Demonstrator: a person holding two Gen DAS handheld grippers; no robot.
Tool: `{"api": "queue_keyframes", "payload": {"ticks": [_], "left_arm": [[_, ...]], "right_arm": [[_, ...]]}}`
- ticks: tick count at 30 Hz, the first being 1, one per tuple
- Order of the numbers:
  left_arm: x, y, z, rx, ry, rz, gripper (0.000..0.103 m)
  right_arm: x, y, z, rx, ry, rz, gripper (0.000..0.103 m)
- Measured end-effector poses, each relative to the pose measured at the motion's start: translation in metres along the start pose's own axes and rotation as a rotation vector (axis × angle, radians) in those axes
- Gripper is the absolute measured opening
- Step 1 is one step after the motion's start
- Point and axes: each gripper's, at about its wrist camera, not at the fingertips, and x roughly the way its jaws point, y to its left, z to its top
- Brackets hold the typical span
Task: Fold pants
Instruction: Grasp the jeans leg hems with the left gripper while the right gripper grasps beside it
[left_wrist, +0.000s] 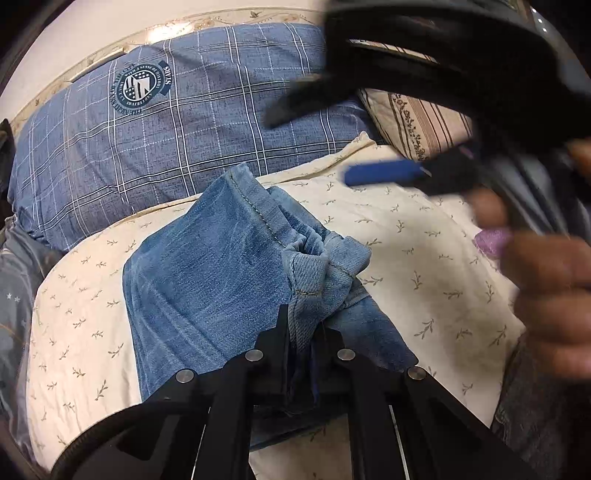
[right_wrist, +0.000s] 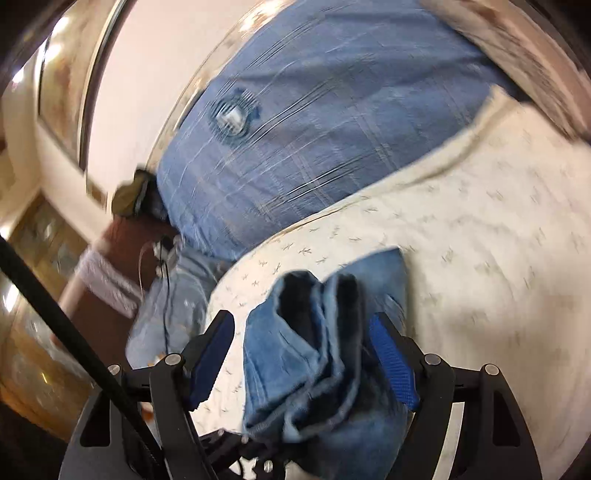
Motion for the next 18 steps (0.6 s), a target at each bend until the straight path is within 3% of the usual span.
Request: {"api": "queue_keyframes", "payload": {"ticks": [2, 4, 5, 6, 7, 12, 15, 17, 18], "left_arm": [[0.003, -0.003, 0.006, 0.016, 0.001, 0.009, 0.007], [0.006, -0.009, 0.009, 0.020, 0.006, 0.014, 0.008], [0.014, -0.005, 0.020, 0.022, 0.009, 0.017, 0.008], [0.015, -0.006, 0.020, 0.024, 0.011, 0.013, 0.008], [0.013, -0.008, 0.021, 0.029, 0.013, 0.009, 0.008], [0.004, -0.024, 0.026, 0.105, -0.036, 0.000, 0.010], [0.029, -0.029, 0.021, 0.135, 0.037, -0.015, 0.013], [0.030, -0.031, 0.016, 0.136, 0.033, -0.030, 0.013], [0.025, -0.031, 0.015, 0.130, 0.017, -0.039, 0.013]], "right_arm": [[0.024, 0.013, 0.011, -0.088, 0.075, 0.001, 0.074], [0.043, 0.018, 0.009, -0.127, 0.122, -0.038, 0.061], [0.052, 0.019, 0.007, -0.148, 0.154, -0.059, 0.040], [0.059, 0.020, 0.003, -0.171, 0.178, -0.106, 0.010], [0.062, 0.018, 0.001, -0.174, 0.197, -0.149, 0.006], [0.026, 0.011, 0.010, -0.120, 0.089, -0.065, 0.004], [0.047, -0.010, 0.009, -0.064, 0.174, -0.161, 0.005], [0.062, -0.030, 0.002, 0.009, 0.248, -0.196, 0.006], [0.060, -0.031, 0.002, 0.018, 0.244, -0.183, 0.006]]}}
